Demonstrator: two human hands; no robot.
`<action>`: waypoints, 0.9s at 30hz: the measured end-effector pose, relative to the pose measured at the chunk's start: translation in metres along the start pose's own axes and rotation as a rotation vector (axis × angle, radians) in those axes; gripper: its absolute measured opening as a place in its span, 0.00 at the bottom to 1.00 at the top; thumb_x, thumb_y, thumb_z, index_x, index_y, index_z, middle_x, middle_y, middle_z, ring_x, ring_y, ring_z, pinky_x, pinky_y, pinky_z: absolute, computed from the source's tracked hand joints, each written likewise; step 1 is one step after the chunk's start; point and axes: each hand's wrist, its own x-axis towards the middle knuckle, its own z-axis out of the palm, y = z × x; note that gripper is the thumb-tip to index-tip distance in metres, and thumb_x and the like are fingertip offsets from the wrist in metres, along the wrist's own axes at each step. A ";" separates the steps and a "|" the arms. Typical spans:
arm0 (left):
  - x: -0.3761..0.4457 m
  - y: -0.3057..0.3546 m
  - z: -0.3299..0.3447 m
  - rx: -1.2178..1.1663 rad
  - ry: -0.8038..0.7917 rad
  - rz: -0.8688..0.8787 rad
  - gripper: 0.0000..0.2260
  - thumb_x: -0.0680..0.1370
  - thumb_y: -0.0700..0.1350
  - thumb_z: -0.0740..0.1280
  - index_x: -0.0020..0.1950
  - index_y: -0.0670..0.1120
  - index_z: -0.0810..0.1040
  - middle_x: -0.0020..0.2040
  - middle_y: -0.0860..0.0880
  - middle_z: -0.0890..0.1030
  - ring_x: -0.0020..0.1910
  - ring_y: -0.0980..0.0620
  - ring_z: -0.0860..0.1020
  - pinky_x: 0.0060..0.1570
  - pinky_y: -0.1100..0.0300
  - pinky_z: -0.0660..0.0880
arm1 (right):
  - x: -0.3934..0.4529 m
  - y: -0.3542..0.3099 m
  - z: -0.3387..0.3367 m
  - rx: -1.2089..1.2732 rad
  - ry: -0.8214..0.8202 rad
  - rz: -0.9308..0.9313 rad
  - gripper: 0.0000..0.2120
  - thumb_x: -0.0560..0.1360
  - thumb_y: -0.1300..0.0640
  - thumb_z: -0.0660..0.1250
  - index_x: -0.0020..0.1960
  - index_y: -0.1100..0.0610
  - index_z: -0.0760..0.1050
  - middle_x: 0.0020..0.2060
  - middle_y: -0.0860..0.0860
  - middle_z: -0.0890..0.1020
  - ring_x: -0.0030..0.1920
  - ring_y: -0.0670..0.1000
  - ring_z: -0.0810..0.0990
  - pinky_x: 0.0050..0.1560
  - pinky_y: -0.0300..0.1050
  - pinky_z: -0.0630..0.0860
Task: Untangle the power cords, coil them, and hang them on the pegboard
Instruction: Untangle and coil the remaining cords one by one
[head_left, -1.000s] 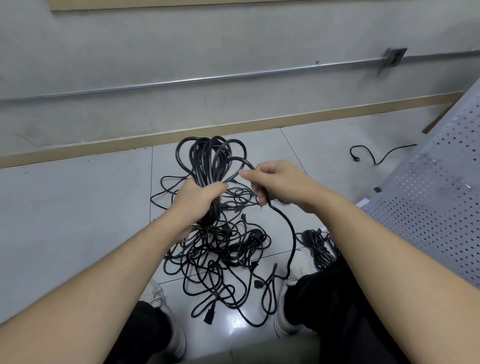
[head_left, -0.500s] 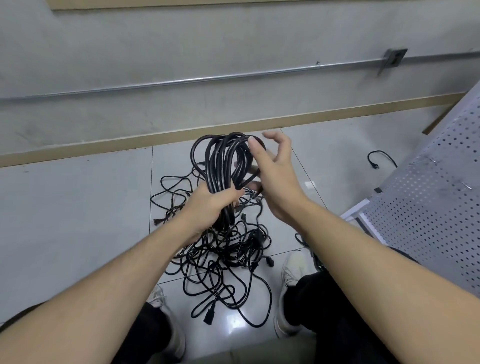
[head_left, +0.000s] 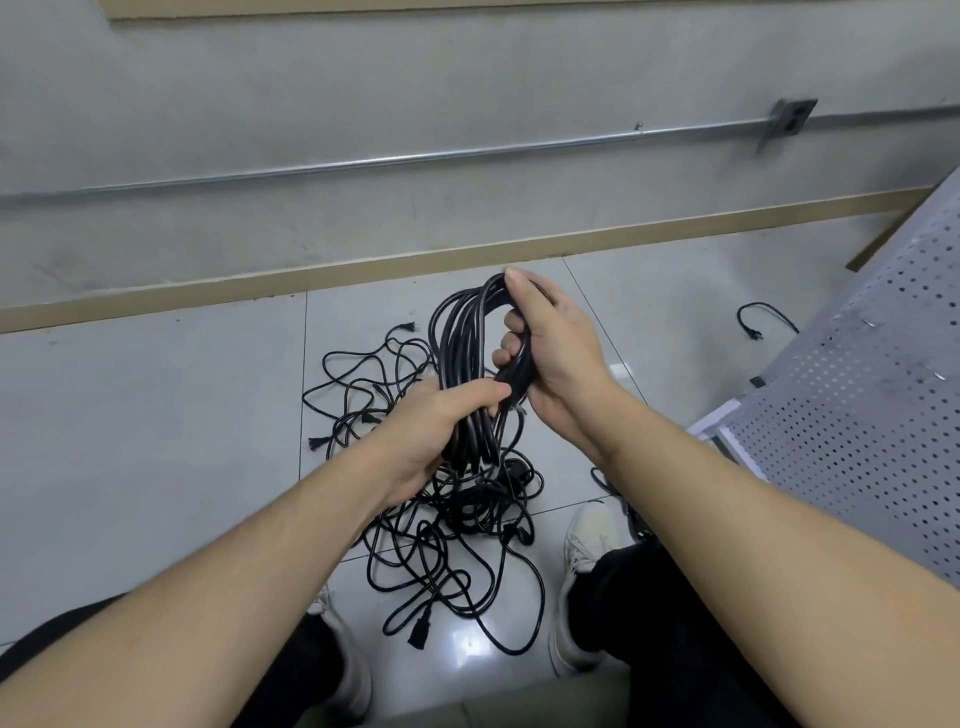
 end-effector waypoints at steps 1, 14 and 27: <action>-0.001 0.002 0.001 0.015 -0.036 -0.008 0.11 0.70 0.51 0.71 0.31 0.51 0.74 0.28 0.53 0.71 0.27 0.53 0.71 0.32 0.58 0.69 | 0.000 0.000 -0.001 0.027 0.002 0.019 0.09 0.81 0.53 0.69 0.58 0.56 0.78 0.30 0.49 0.69 0.25 0.47 0.65 0.26 0.40 0.68; -0.005 0.010 -0.003 -0.108 -0.204 -0.041 0.07 0.72 0.47 0.69 0.35 0.47 0.82 0.48 0.43 0.86 0.46 0.45 0.82 0.51 0.48 0.79 | 0.000 -0.006 -0.004 -0.007 -0.070 0.065 0.09 0.82 0.49 0.67 0.54 0.54 0.75 0.30 0.48 0.68 0.26 0.46 0.66 0.26 0.40 0.70; 0.008 0.012 -0.013 -0.351 -0.109 0.027 0.11 0.73 0.46 0.66 0.30 0.46 0.77 0.39 0.47 0.79 0.38 0.49 0.78 0.49 0.47 0.78 | -0.001 0.014 -0.008 -0.338 -0.278 0.270 0.30 0.80 0.29 0.48 0.56 0.52 0.75 0.31 0.50 0.76 0.28 0.49 0.75 0.34 0.44 0.76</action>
